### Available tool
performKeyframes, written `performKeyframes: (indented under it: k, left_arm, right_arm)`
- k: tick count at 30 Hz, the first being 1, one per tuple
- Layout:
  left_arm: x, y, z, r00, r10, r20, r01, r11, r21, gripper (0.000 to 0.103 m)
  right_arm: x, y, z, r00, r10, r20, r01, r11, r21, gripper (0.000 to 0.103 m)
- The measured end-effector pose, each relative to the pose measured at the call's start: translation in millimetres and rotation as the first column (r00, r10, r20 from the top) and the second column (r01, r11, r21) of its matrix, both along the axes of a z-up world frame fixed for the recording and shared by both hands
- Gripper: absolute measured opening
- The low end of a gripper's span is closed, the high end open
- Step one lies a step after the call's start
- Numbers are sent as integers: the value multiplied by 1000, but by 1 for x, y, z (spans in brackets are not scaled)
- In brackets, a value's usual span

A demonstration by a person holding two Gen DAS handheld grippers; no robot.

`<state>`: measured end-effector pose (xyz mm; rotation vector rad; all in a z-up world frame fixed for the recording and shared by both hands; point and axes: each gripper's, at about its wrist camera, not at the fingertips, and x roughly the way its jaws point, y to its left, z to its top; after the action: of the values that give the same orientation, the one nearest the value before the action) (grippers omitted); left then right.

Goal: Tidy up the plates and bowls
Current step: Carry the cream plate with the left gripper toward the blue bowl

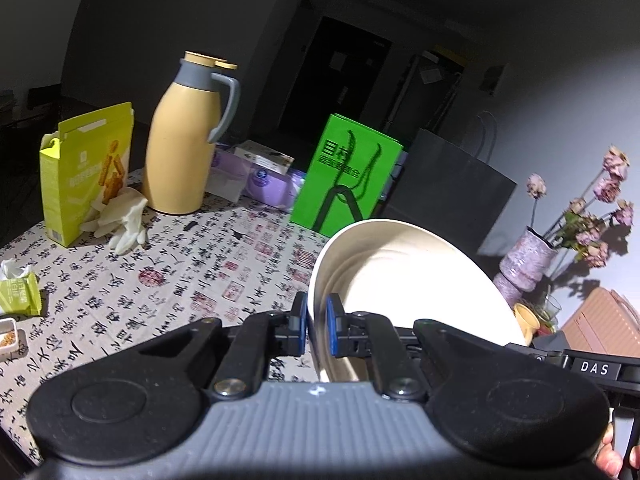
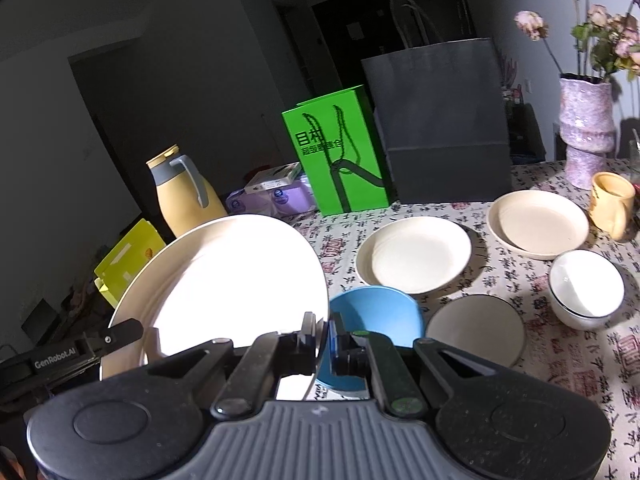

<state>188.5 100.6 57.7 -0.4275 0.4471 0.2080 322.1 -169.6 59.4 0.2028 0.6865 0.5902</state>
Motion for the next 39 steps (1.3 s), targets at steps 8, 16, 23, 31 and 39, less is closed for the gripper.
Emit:
performKeyframes:
  k: [8,16,23,31,39]
  left_arm:
    - [-1,-27,-10,999,-54,-6,54,999,4,10]
    - [3,-50,-23,994,-111,-22,111,994,6,10]
    - [9,-70,-37,987,-156,-43,156,988,3,10]
    - [11,-89,-54,977,-204,-65,205,979,-4,10]
    - [14,-101,-70,968,-234,-89,235,972,-7,10]
  right_arm:
    - [-11,-35,-10,999,-33,-1,33,999,13,6]
    - [-19,-68,-21,998,-68,-3,68,997,31,6]
    - [-24,-94,-35,995,-95,-15,95,995,42,6]
    - [-30,-120,-51,992,-125,-27,126,991,51,6]
    - [-38,-137,-68,989,-142,-38,144,988,54,6]
